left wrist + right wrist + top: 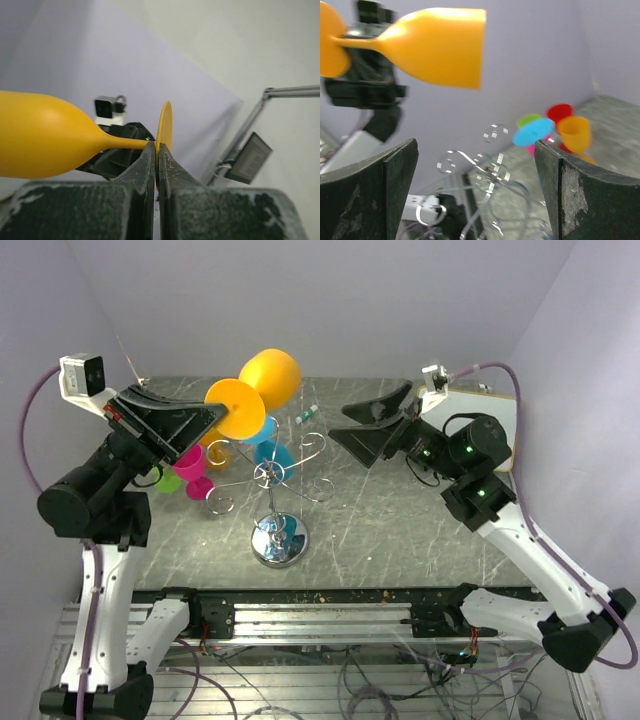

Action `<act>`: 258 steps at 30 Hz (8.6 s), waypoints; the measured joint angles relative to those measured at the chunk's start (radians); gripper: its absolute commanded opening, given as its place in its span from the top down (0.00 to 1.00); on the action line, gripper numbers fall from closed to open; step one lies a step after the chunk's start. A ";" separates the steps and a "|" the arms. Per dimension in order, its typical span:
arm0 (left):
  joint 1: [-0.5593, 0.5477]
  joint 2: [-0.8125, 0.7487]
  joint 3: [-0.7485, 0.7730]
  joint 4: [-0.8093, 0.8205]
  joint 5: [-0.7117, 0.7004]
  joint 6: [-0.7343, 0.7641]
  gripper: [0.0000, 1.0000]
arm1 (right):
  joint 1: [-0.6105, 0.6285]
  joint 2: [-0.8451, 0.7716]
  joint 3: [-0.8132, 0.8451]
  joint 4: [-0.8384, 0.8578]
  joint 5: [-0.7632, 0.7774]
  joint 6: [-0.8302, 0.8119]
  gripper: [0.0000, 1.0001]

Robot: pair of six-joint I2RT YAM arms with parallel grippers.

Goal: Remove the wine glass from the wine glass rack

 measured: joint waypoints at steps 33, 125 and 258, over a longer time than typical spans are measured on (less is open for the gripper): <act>-0.005 0.003 -0.176 0.632 0.005 -0.491 0.91 | 0.146 0.380 0.137 1.060 -0.382 0.666 0.96; -0.005 -0.122 0.088 -0.943 -0.245 0.551 0.06 | -0.140 0.437 0.415 -1.194 0.805 0.295 0.00; -0.068 0.372 0.279 -1.162 -0.119 0.640 0.93 | -0.140 0.243 0.346 -1.159 1.040 0.315 0.00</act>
